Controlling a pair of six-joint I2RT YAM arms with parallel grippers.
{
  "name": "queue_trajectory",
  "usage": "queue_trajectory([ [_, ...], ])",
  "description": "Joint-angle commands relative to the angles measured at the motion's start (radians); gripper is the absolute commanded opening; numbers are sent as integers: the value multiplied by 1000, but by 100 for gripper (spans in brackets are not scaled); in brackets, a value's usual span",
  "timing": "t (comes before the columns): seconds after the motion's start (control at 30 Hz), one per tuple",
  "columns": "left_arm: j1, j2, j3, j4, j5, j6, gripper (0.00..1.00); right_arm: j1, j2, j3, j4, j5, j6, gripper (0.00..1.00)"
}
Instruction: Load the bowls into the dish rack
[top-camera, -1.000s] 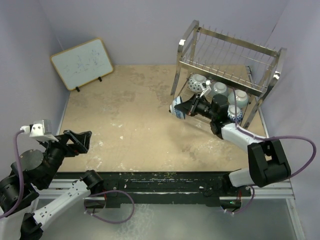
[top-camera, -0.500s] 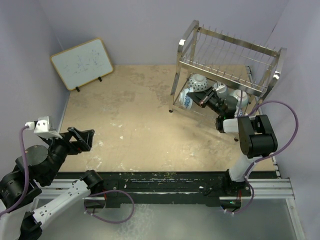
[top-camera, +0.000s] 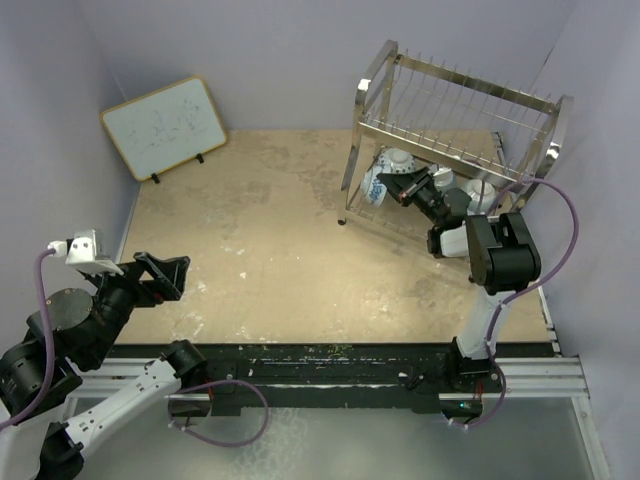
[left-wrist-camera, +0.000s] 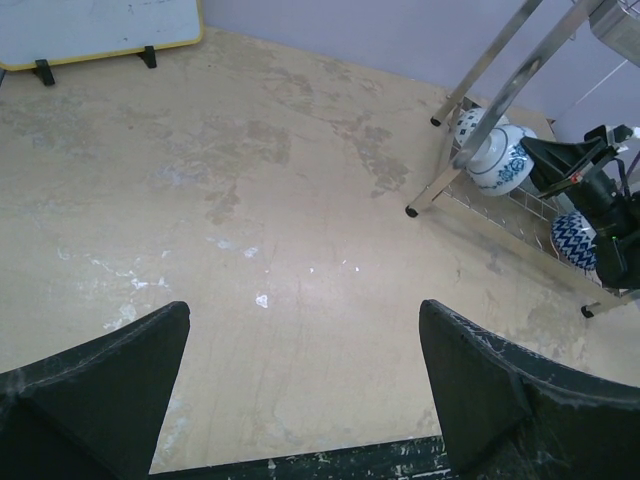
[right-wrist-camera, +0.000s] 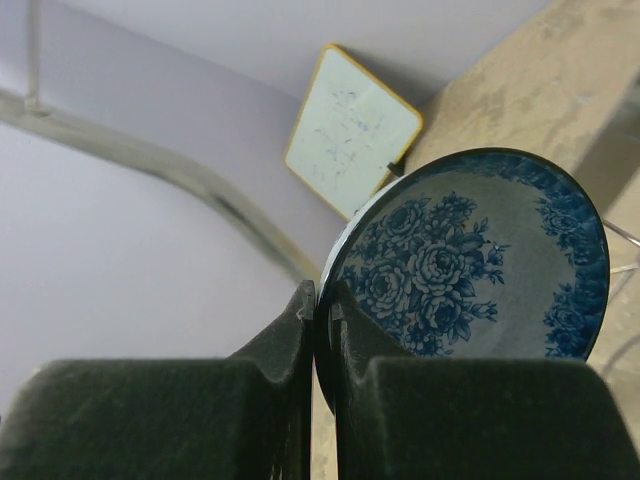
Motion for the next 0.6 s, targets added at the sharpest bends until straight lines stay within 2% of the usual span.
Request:
queue_trajectory([
  [0.0,-4,23,25,49,15,18,99,-3,25,26,164,80,51,5],
  [0.27,-3,6,27,36,16,10,99,-4,72,23,146,101,40,6],
  [0.57,-3,4,35,31,8,16,99,-11,94,24,31,89,-27,10],
])
